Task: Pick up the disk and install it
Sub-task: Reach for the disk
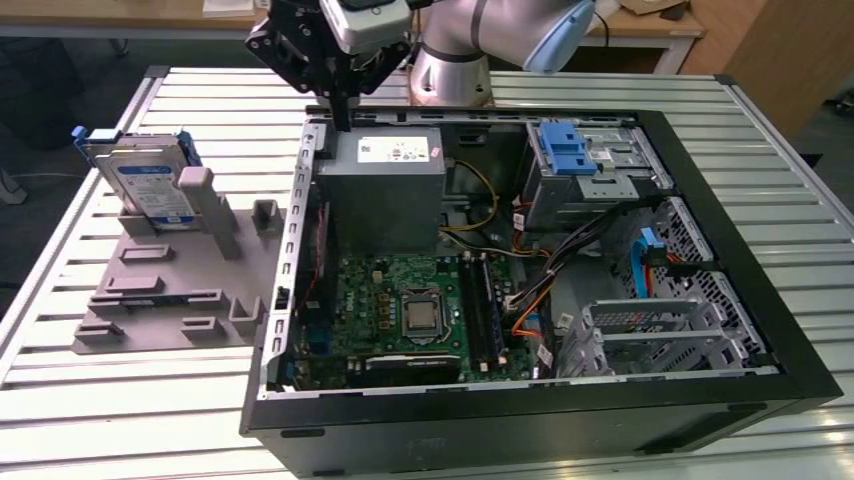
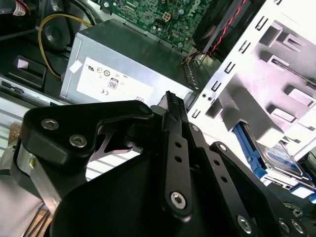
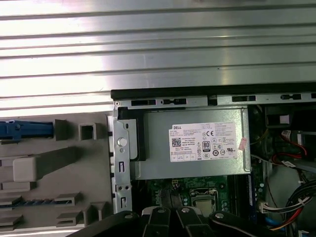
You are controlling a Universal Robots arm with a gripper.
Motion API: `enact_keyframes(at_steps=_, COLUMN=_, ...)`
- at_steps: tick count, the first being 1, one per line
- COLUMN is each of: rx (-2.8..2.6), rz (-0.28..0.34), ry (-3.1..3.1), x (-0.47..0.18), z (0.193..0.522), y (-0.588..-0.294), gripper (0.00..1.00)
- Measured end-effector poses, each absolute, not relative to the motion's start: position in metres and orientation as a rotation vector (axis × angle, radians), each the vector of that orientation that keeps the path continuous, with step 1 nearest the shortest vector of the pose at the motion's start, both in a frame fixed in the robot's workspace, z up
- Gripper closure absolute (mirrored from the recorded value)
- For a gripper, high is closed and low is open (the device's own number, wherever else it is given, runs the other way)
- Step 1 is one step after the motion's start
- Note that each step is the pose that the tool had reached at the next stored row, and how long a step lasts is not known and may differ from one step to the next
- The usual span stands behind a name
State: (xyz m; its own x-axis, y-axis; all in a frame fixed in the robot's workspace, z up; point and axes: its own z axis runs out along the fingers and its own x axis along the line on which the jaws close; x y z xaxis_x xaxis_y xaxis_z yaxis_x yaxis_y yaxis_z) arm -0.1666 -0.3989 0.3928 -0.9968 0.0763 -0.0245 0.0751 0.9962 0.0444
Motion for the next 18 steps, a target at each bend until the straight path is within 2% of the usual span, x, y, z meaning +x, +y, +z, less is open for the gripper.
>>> enact_keyframes(at_steps=18, rx=0.118, rz=0.068, ry=3.113, x=-0.1705, z=0.3928, y=-0.3989, gripper=0.89)
